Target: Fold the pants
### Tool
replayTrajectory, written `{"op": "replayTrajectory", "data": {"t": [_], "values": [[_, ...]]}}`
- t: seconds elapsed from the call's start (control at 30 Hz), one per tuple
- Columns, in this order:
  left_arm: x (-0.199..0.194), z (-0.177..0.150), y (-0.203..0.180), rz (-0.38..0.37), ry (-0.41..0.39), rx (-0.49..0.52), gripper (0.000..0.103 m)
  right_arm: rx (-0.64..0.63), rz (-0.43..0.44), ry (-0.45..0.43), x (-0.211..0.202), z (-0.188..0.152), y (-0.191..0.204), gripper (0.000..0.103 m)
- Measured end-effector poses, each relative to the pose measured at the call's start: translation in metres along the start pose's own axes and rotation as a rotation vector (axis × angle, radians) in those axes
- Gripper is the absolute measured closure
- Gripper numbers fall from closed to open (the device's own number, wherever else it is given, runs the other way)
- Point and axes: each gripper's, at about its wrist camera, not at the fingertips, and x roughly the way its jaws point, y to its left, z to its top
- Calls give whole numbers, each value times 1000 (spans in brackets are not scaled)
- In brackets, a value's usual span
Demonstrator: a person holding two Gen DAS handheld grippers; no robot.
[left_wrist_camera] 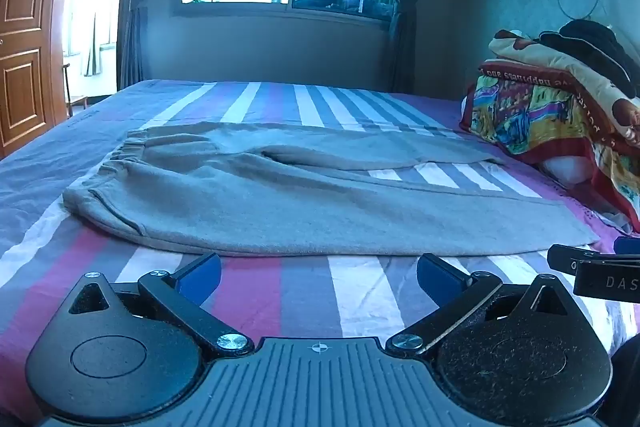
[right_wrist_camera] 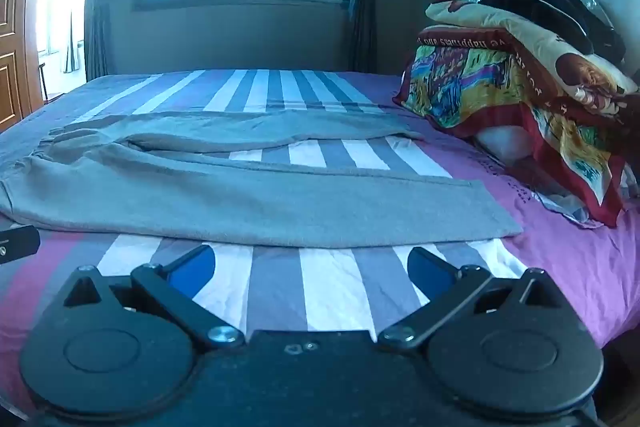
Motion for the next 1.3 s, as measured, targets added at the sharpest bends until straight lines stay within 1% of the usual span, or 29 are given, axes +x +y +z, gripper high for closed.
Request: {"op": "replayTrajectory", "data": {"t": [0.07,0.1,0.13,0.17,0.27,0.73,1.3], "values": [[-6,-4,-4,-2,-23,5,0,14,6,9,2,0,-2,0],[-6,-2,-1,-4,-13,-10,0,19,7,13,3,-1,-3,0],[-10,-2,-3,-1,-19,-6,0,10,2,6,0,4,-2,0],[-9,0,-3,-3,-9,-8,0,6,2,-12,-1,0,-1,0],[-3,1,-3,-11,8,-22,0,0,-2,-2,2,2,0,0],[-2,-2,-1,-11,5,-18,0,18,11,7,5,-5,-6,0],[-2,-1,-2,-7,12,-17,0,32,17,12,4,-3,-7,0]]}}
